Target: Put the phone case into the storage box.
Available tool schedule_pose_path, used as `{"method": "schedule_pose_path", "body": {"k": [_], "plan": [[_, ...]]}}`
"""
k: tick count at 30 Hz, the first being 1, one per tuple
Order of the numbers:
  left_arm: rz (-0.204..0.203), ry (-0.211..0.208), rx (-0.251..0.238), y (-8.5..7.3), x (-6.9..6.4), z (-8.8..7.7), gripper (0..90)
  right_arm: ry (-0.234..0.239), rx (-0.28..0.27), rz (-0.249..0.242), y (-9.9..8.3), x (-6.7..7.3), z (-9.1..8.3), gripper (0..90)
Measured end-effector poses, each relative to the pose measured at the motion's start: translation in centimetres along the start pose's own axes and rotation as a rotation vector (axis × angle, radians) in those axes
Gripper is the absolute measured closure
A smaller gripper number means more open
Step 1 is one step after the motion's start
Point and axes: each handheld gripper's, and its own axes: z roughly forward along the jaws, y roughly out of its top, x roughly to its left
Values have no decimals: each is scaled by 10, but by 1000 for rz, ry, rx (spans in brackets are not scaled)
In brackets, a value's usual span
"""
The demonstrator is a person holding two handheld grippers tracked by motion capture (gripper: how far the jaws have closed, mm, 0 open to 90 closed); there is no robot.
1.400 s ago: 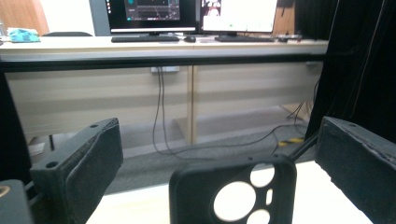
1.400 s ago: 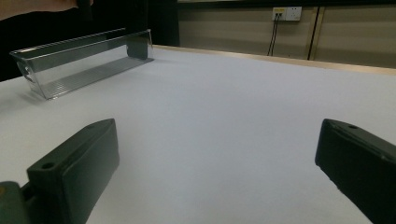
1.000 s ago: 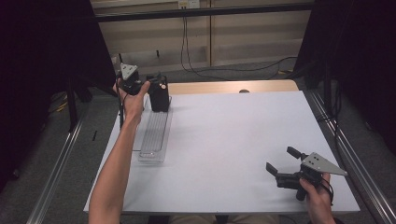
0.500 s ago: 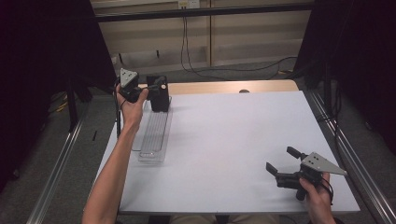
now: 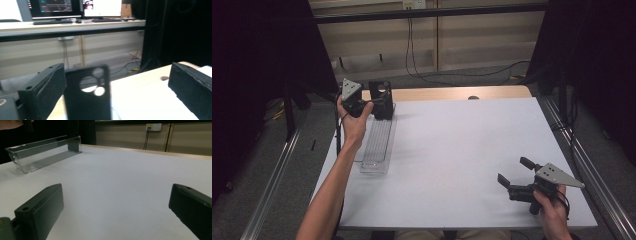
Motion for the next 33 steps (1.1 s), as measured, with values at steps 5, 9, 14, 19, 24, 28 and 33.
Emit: {"method": "schedule_pose_path", "body": {"k": [5,9,14,19,24,28,33], "plan": [[11,-39,-20,1,-10,-9,13,-5,-1,-1,0,0,-1,0],[8,-37,-9,3,-15,-17,15,-8,-1,-4,1,1,-1,0],[-3,-68,-36,4,-21,-33,12,-10,-2,1,2,3,0,0],[-11,-69,-43,2,-22,-50,12,-13,-1,3,2,3,0,0],[-26,-79,-45,-2,-24,-62,13,-16,-1,-6,2,2,1,0],[-12,-83,-53,-6,-27,-72,13,-28,-6,6,2,2,1,0],[-25,-95,-55,-10,-32,-85,13,-20,-1,-3,2,2,2,0]]}}
